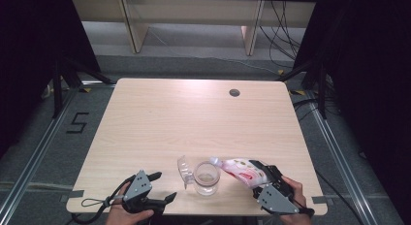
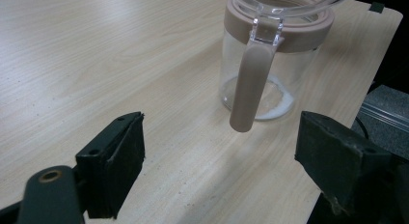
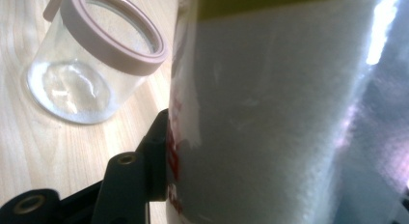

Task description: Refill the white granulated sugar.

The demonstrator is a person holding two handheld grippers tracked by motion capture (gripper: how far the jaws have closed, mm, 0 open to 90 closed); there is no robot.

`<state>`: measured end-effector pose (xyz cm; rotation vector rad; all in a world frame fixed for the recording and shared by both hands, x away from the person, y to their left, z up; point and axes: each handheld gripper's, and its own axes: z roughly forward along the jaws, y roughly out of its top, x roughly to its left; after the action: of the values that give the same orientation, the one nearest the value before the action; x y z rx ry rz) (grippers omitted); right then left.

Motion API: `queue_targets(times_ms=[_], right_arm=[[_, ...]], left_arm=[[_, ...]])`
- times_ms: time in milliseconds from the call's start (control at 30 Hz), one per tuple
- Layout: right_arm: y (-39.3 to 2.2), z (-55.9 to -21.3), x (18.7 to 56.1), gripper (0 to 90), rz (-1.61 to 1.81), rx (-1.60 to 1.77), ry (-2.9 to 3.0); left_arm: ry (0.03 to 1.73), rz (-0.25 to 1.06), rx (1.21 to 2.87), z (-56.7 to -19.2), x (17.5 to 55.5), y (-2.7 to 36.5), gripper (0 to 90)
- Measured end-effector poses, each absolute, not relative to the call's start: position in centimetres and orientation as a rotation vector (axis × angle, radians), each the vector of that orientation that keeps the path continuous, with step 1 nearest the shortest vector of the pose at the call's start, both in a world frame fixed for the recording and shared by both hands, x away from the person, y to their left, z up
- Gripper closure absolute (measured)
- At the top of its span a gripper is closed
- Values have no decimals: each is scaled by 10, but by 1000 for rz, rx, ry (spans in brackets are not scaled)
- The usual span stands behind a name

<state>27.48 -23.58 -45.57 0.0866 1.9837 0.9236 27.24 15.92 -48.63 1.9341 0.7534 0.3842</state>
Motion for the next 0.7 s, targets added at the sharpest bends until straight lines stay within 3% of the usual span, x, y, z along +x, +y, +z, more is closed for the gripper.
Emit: queue_targets(times_ms=[600, 667, 700], right_arm=[[-229, -461, 271, 486, 691, -83, 1982], [-228, -467, 267, 486, 733, 20, 2015], [-228, -460, 271, 487, 653, -107, 1973]], left_arm=[[761, 378, 1926, -488, 273, 160, 174], [759, 378, 1927, -488, 273, 160, 174], [761, 378, 1927, -488, 273, 160, 174]])
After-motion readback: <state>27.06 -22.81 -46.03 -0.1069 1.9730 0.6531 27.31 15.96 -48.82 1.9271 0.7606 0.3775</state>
